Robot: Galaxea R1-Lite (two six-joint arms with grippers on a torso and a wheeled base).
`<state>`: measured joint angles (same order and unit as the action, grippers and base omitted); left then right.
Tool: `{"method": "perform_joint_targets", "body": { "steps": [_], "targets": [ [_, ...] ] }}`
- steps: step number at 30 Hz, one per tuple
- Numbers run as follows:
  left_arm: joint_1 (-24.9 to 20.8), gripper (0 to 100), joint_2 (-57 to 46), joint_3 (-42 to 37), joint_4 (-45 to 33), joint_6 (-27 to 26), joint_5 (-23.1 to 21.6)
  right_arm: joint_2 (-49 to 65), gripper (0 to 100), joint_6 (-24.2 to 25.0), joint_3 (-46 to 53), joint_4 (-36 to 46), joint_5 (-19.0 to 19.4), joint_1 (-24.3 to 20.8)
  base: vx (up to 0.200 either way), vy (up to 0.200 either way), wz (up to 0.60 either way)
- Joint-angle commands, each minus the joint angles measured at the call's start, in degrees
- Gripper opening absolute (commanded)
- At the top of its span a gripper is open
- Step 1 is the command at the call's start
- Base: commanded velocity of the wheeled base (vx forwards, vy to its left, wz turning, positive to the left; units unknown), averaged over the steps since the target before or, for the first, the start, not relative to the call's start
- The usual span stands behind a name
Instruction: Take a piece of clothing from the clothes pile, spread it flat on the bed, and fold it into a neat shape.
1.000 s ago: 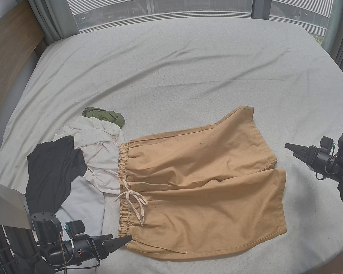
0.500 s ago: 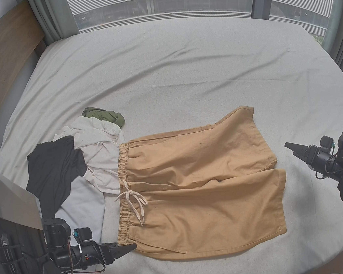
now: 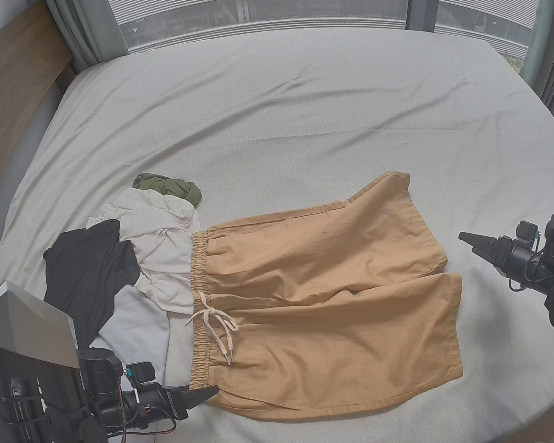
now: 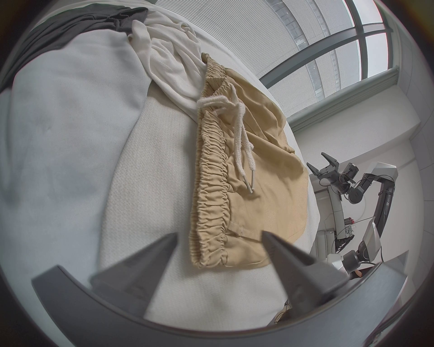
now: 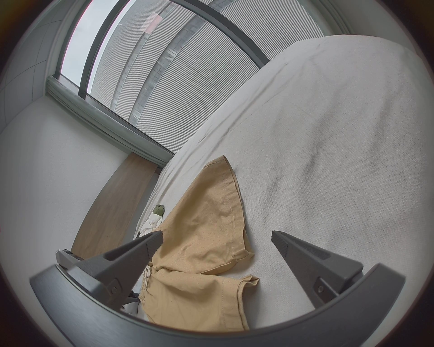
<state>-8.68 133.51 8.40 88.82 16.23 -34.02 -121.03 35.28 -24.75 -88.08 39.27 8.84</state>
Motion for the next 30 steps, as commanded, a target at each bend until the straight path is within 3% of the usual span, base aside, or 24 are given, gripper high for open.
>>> {"method": "perform_joint_targets", "body": {
  "steps": [1,5,7,15,16,23,30],
  "targets": [
    [0.1,0,0.3,0.2,0.0,0.0,-0.1,0.0,100,-1.3,1.4,0.0,0.0,-0.2,0.000,0.000,0.00],
    [0.2,0,0.2,0.2,0.0,0.1,-0.1,-0.1,100,-6.5,4.3,0.3,0.1,-0.8,0.000,0.000,0.00],
    [0.2,0,0.0,0.2,0.0,0.1,-0.3,-0.1,100,-11.6,7.2,0.4,0.1,-1.5,0.000,0.000,0.00],
    [-0.1,0,-0.5,0.0,0.0,-0.1,-0.3,-0.3,100,-20.6,13.5,0.4,0.1,-2.8,0.000,0.000,0.00],
    [-0.4,0,-0.7,0.0,0.0,-0.1,-0.3,-0.3,100,-24.3,16.9,0.4,0.1,-2.7,0.000,0.000,0.00],
    [-0.8,0,-0.8,0.0,0.0,-0.1,-0.3,-0.4,100,-25.8,19.7,0.5,0.1,-2.8,0.000,0.000,0.00],
    [-0.9,0,-0.7,0.0,0.0,-0.1,-0.3,-4.8,100,-31.7,24.6,0.5,0.1,-3.8,0.000,0.000,0.00]
  ]
}}
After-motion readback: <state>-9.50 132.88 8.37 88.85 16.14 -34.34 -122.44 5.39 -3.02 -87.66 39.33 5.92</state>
